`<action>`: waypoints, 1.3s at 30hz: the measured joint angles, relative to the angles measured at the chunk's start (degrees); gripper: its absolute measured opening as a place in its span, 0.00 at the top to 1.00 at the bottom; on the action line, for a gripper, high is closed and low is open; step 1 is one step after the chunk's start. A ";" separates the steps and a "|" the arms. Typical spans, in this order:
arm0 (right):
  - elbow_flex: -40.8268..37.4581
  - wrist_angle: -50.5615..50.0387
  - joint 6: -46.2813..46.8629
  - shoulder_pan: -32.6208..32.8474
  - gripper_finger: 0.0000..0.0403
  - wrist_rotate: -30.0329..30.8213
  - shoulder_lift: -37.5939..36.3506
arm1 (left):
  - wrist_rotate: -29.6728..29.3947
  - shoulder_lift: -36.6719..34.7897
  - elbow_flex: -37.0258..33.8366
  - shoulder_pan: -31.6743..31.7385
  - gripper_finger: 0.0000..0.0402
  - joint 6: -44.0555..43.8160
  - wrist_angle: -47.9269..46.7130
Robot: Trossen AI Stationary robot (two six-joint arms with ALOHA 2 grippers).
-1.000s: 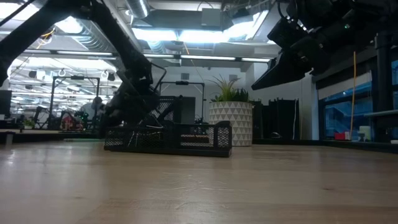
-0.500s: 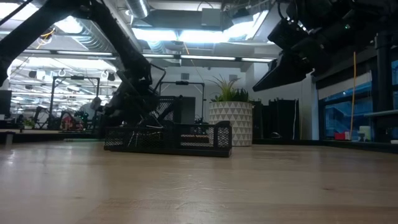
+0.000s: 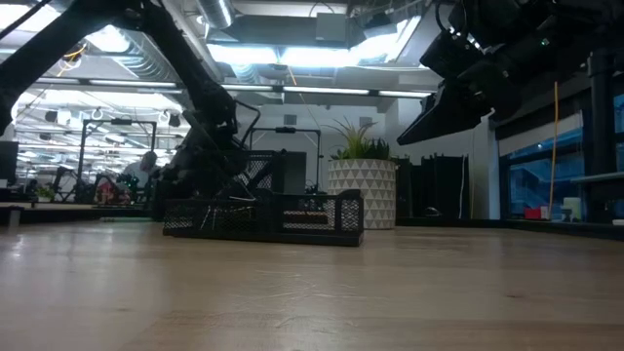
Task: Pick and place office supplies into organizer
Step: Put the pencil into the top left section of the desk organizer
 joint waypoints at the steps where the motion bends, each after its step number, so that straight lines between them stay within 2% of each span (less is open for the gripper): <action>1: -0.01 0.00 0.00 0.00 0.66 0.00 0.00 | 0.05 -0.09 0.00 0.00 0.78 0.04 0.00; 8: -0.01 0.00 -0.01 -0.02 0.66 0.00 0.00 | -0.22 -2.93 0.00 0.00 0.65 1.93 0.15; 13: -0.02 0.00 0.00 -0.02 0.66 0.00 0.00 | -8.30 -3.79 0.00 0.87 0.64 -1.06 1.21; 26: -0.02 -0.40 0.00 -0.02 0.66 0.00 0.00 | -3.73 -3.48 -0.58 3.91 0.64 -2.07 3.27; 32: -0.02 -0.39 0.00 -0.02 0.66 0.00 0.00 | -0.76 -3.70 -5.29 4.26 0.68 -1.20 4.74; 39: -0.02 -0.39 0.00 -0.02 0.66 0.00 0.00 | -2.67 -4.01 -9.74 2.81 0.83 -4.47 5.20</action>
